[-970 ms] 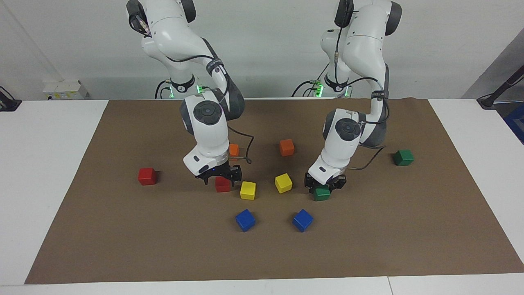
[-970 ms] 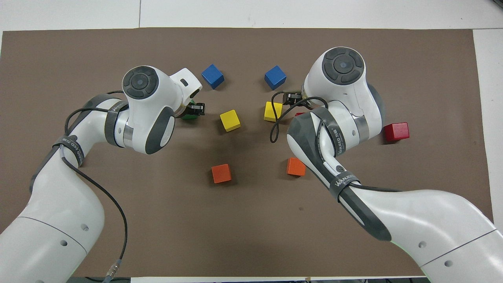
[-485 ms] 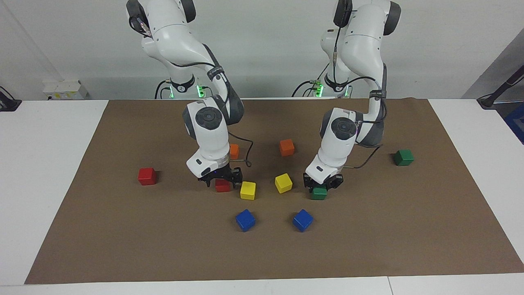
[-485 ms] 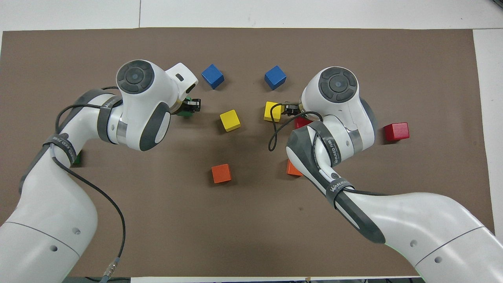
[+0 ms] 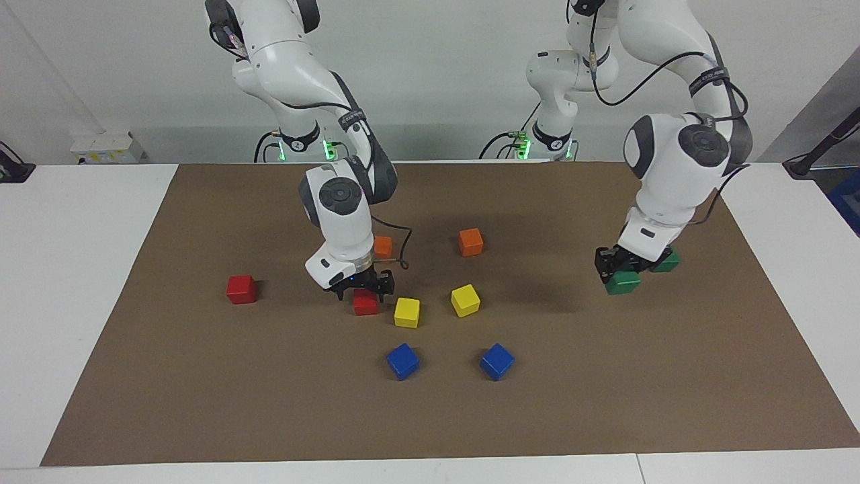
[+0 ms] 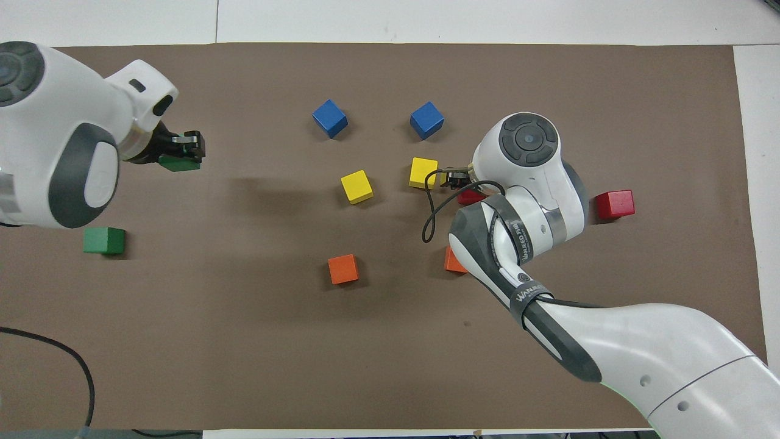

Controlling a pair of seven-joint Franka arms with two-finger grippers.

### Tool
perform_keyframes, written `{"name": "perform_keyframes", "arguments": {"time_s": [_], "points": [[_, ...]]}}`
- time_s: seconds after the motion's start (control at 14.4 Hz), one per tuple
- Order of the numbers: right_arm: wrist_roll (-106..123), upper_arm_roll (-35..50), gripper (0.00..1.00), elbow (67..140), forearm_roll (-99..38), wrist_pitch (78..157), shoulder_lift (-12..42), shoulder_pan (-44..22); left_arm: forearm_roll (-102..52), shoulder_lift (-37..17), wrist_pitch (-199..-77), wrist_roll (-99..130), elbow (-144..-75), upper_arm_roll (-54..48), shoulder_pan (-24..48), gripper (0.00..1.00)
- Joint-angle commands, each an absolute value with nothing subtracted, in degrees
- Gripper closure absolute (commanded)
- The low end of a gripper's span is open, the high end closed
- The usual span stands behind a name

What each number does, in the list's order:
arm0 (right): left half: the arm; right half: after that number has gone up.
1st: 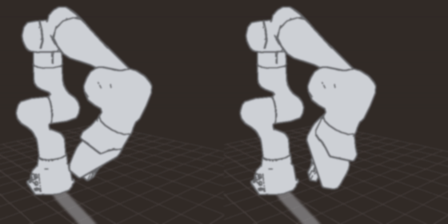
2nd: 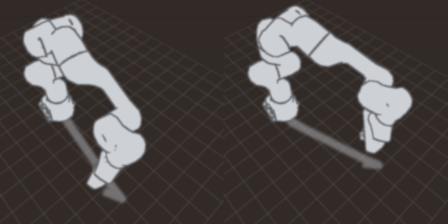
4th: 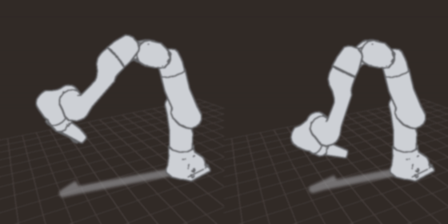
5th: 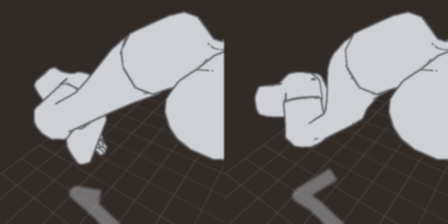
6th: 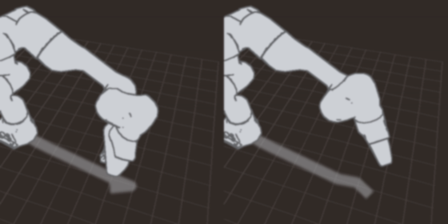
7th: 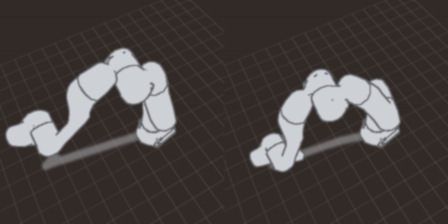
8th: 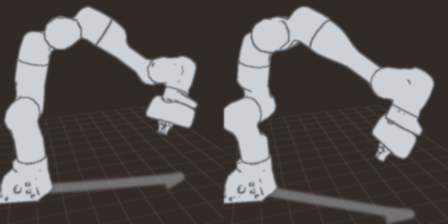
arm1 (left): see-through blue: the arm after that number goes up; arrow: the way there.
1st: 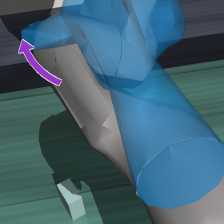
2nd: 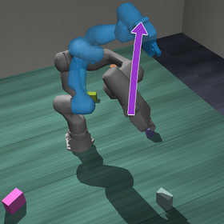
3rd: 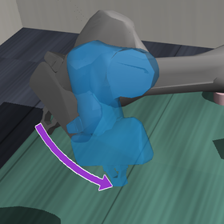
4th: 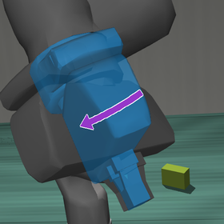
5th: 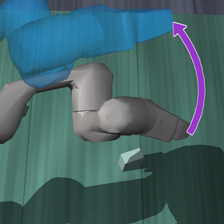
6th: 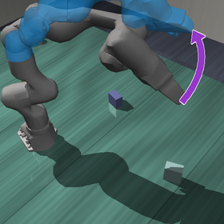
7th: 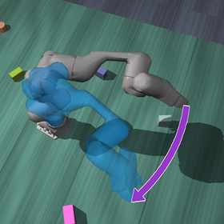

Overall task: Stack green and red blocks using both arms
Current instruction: 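Carry the green cube with the left gripper while the right gripper carries red, then stack the green cube with the left gripper while the right gripper stacks red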

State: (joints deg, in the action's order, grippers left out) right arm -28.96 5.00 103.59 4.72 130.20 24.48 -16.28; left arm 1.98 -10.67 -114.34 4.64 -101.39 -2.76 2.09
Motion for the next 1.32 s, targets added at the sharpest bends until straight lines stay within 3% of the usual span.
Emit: {"name": "perform_keyframes", "arguments": {"time_s": [0.0, 0.07, 0.14, 0.42, 0.69, 1.11, 1.25], "points": [[-27.1, 5.6, 0.59, 106.6, 3.3, 132.2, 22.8, -15.5, -2.1, -4.5, -115.1, -6.5, -109.1, -3.3, -5.4, 1.0], [-27.4, 5.6, 0.92, 106.4, 3.1, 131.6, 22.8, -15.6, -3.2, -3.7, -115.0, -11.3, -109.7, -3.2, -8.1, 1.0], [-28.0, 5.6, 1.0, 106.0, 2.4, 130.7, 22.6, -15.7, -3.4, -3.3, -115.0, -15.4, -110.4, -3.3, -10.7, 1.0], [-26.2, 5.4, 1.0, 94.9, 0.7, 112.8, 19.6, -12.4, -5.3, -1.0, -120.5, -23.5, -116.4, -3.1, -16.3, 1.0], [-9.2, 5.4, 1.0, 97.0, 0.7, 105.4, 13.5, -1.5, -5.3, 0.5, -127.7, -23.9, -123.0, -3.1, -16.3, 1.0], [0.4, 5.3, 1.0, 104.2, 0.7, 108.0, 10.1, 6.7, -5.3, 1.8, -135.2, -23.6, -129.6, -3.0, -16.3, 1.0], [0.5, 5.3, 1.0, 107.3, 0.7, 113.3, 9.3, 7.3, -5.3, 2.0, -135.7, -23.5, -130.6, -3.0, -16.4, 1.0]]}}
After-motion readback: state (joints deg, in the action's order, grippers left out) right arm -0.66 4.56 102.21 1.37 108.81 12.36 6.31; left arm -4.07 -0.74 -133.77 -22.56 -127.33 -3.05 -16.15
